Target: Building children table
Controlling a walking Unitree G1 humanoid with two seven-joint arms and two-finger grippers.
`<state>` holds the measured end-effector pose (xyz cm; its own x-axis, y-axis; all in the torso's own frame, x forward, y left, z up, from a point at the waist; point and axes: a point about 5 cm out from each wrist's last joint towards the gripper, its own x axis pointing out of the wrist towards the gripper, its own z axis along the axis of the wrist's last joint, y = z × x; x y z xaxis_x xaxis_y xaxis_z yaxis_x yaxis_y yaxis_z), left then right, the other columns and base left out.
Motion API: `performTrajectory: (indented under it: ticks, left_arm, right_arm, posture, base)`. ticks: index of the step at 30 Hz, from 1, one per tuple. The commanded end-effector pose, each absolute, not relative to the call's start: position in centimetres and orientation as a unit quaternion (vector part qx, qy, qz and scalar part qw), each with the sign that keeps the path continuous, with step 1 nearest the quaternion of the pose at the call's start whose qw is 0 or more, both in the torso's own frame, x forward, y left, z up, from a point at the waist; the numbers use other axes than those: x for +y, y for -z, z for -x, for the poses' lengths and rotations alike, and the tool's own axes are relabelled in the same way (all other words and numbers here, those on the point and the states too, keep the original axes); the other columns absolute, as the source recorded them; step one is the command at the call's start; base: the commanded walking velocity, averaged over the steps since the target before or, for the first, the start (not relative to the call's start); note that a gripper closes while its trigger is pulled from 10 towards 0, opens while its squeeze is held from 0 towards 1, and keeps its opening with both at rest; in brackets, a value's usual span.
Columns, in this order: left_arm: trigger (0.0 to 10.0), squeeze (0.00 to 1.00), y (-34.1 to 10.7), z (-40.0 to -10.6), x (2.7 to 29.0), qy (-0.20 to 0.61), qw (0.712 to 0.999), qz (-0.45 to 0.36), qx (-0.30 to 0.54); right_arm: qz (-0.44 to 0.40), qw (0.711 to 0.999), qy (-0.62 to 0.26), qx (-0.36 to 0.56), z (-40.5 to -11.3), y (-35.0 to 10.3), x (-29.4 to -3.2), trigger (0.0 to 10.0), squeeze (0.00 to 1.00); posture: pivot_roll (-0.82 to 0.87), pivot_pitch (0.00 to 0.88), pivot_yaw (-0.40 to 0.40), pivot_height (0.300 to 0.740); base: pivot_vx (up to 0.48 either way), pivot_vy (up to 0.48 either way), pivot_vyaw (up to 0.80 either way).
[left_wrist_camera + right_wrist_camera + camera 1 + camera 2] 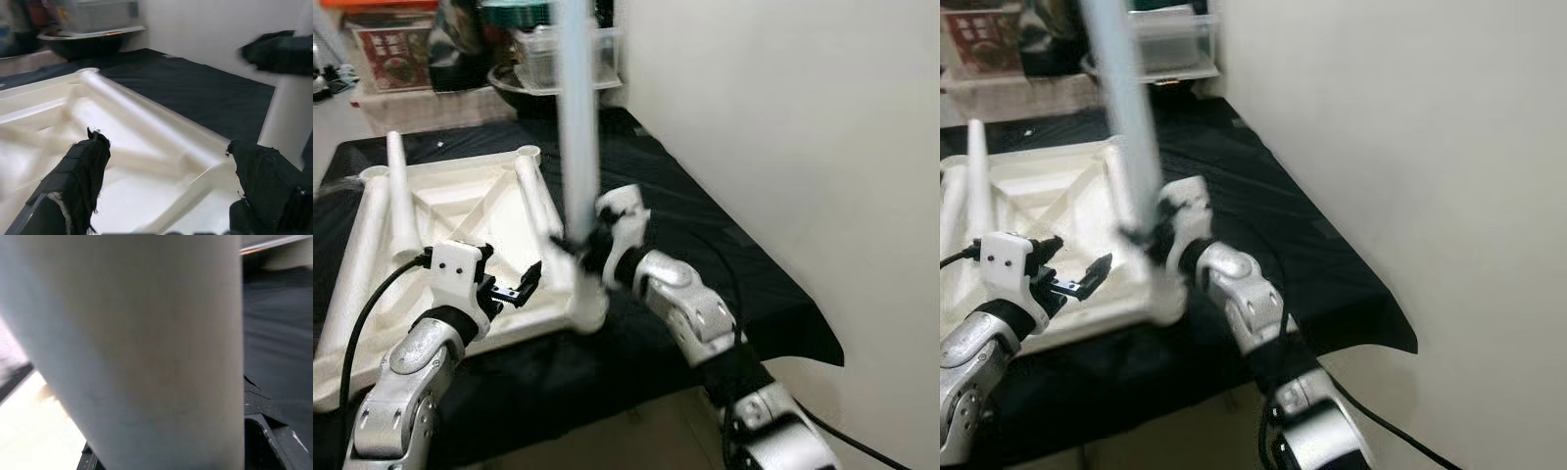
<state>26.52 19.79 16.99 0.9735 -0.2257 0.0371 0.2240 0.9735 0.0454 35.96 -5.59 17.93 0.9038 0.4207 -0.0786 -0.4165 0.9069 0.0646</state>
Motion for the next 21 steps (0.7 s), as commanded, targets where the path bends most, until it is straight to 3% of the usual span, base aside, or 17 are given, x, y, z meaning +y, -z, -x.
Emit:
performTrajectory:
  ticks: [1, 3, 4, 5, 8, 9, 14, 15, 16, 18, 19, 20, 21]
  left_arm:
    - [10.0, 0.0, -16.5, -26.4, 19.6, 0.112, 0.993, -0.019, -0.014]
    - [10.0, 0.0, -16.4, -26.4, 19.5, 0.111, 0.994, -0.019, -0.013]
    - [10.0, 0.0, -16.3, -26.4, 19.5, 0.111, 0.994, -0.018, -0.012]
    - [10.0, 0.0, -16.4, -26.4, 19.5, 0.112, 0.993, -0.016, -0.013]
    - [10.0, 0.0, -16.5, -26.5, 19.4, 0.115, 0.993, -0.015, -0.014]
    - [10.0, 0.0, -16.4, -26.6, 19.5, 0.116, 0.993, -0.019, -0.012]
    - [10.0, 0.0, -16.6, -26.9, 19.8, 0.116, 0.993, -0.022, -0.014]
    - [10.0, 0.0, -16.7, -26.9, 19.8, 0.116, 0.993, -0.021, -0.017]
    - [10.0, 0.0, -16.7, -26.9, 19.8, 0.116, 0.993, -0.021, -0.017]
    - [10.0, 0.0, -16.6, -26.8, 19.8, 0.115, 0.993, -0.02, -0.016]
    - [10.0, 0.0, -16.4, -26.8, 19.9, 0.112, 0.993, -0.021, -0.015]
    - [10.0, 0.0, -16.4, -26.8, 19.9, 0.112, 0.993, -0.021, -0.015]
    - [10.0, 0.0, -16.4, -26.8, 20.0, 0.11, 0.994, -0.02, -0.014]
  right_arm:
    - [-0.033, 0.981, -0.108, 0.154, -35.3, -13.7, -8.4, 0.0, 0.0]
    - [-0.033, 0.982, -0.096, 0.159, -35.0, -13.5, -8.7, 0.0, 0.0]
    - [-0.033, 0.981, -0.103, 0.159, -34.8, -13.5, -8.3, 4.0, 0.0]
    - [-0.033, 0.98, -0.132, 0.144, -34.5, -14.1, -7.4, 10.0, 0.0]
    - [-0.038, 0.979, -0.155, 0.128, -34.4, -14.6, -6.6, 10.0, 0.0]
    - [-0.067, 0.974, -0.197, 0.094, -34.2, -15.7, -5.8, 10.0, 1.0]
    - [-0.072, 0.941, -0.328, 0.036, -33.9, -18.1, -4.4, 10.0, 1.0]
    - [-0.069, 0.873, -0.483, 0.003, -32.0, -19.6, -3.8, 10.0, 0.0]
    - [-0.069, 0.873, -0.483, 0.003, -32.0, -19.6, -3.8, 10.0, 0.0]
    - [-0.058, 0.811, -0.582, -0.015, -30.1, -20.1, -3.8, 10.0, 0.0]
    - [-0.046, 0.791, -0.61, -0.011, -29.4, -19.9, -3.8, 10.0, 0.0]
    - [-0.046, 0.791, -0.61, -0.011, -29.4, -19.9, -3.8, 10.0, 0.0]
    - [-0.03, 0.785, -0.618, -0.006, -29.3, -19.4, -3.8, 6.2, 0.0]
  posture:
    - [0.06, 0.0, -0.049, 0.74]
    - [0.06, 0.0, -0.048, 0.74]
    - [0.06, 0.0, -0.045, 0.74]
    - [0.05, 0.0, -0.037, 0.74]
    - [0.05, 0.0, -0.036, 0.74]
    - [0.05, 0.0, -0.031, 0.74]
    - [0.04, 0.0, -0.032, 0.74]
    - [0.04, 0.0, -0.037, 0.74]
    - [0.04, 0.0, -0.037, 0.74]
    - [0.05, 0.0, -0.044, 0.74]
    - [0.05, 0.0, -0.045, 0.74]
    - [0.05, 0.0, -0.045, 0.74]
    - [0.05, 0.0, -0.044, 0.74]
  base:
    - [0.0, 0.0, 0.0]
    - [0.0, 0.0, 0.0]
    - [0.0, 0.0, 0.0]
    - [0.0, 0.0, 0.0]
    - [0.0, 0.0, 0.0]
    - [0.0, 0.0, 0.0]
    - [0.0, 0.0, 0.0]
    - [0.0, 0.0, 0.0]
    - [0.0, 0.0, 0.0]
    - [0.0, 0.0, 0.0]
    - [0.0, 0.0, 0.0]
    - [0.0, 0.0, 0.0]
    - [0.0, 0.0, 0.0]
